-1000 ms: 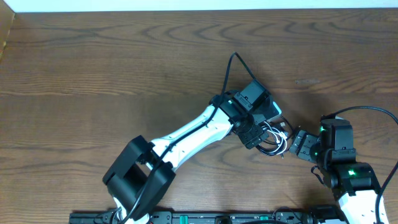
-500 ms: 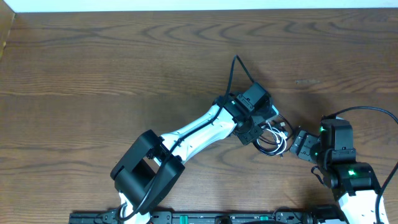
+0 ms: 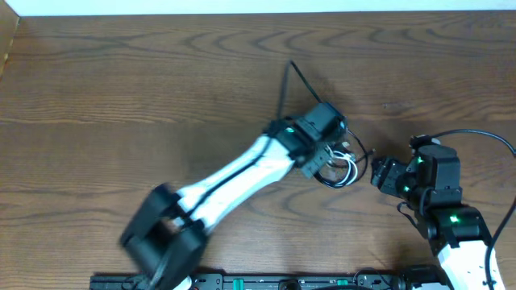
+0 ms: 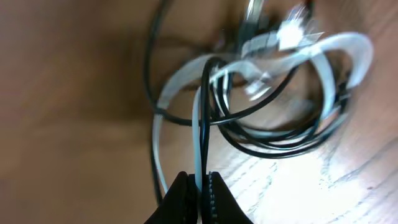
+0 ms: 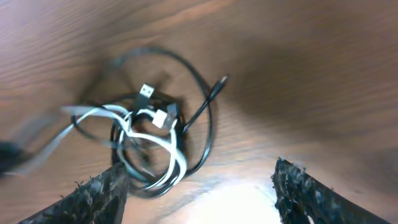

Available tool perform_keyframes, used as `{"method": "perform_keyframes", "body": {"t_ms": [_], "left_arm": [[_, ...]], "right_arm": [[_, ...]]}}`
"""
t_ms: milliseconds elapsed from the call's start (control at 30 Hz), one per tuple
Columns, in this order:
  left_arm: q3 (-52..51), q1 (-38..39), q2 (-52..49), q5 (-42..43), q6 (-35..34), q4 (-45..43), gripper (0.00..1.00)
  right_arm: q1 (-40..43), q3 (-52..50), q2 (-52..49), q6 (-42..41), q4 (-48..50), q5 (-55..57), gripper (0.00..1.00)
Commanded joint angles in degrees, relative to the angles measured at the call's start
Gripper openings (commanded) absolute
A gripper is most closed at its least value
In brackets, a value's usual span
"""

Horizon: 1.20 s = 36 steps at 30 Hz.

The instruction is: Untangle cables

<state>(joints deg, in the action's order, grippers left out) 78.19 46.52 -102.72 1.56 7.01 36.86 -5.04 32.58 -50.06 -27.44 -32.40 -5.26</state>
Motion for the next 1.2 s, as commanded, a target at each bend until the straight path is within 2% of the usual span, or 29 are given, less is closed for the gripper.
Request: {"method": "perform_keyframes", "body": {"t_ms": [0,200,367,600,767,1100,1167], "left_arm": [[0.46,-2.93,9.62,-1.70,-5.09,-0.02,0.07],[0.46,-4.61,19.17,9.03,-6.88,0.13,0.08],[0.46,-4.63,24.76,9.42,-6.91,-0.22,0.07],[0.46,-4.61,30.60,10.01,-9.73,-2.75,0.07],[0.46,-4.63,32.59,9.99,-9.90,-4.92,0.08],[0.46,-4.63,35.06,10.03,-13.64,-13.77,0.07],[0.46,-4.61,35.65,10.03,-14.84,-15.23,0.07]], "right_arm": [[0.04,1.05,-2.43,1.09,1.79,-7.50,0.71],[0.04,1.05,-6.56,6.78,7.91,-18.27,0.71],[0.04,1.05,-9.53,6.93,9.77,-18.43,0.73],[-2.01,1.05,-13.81,11.43,9.92,-27.19,0.77],[-5.79,1.05,-15.74,14.60,10.47,-27.32,0.81],[-11.04,1.05,-19.43,14.64,14.78,-21.46,0.84],[-11.56,1.05,-20.28,14.64,16.48,-21.42,0.88]]}}
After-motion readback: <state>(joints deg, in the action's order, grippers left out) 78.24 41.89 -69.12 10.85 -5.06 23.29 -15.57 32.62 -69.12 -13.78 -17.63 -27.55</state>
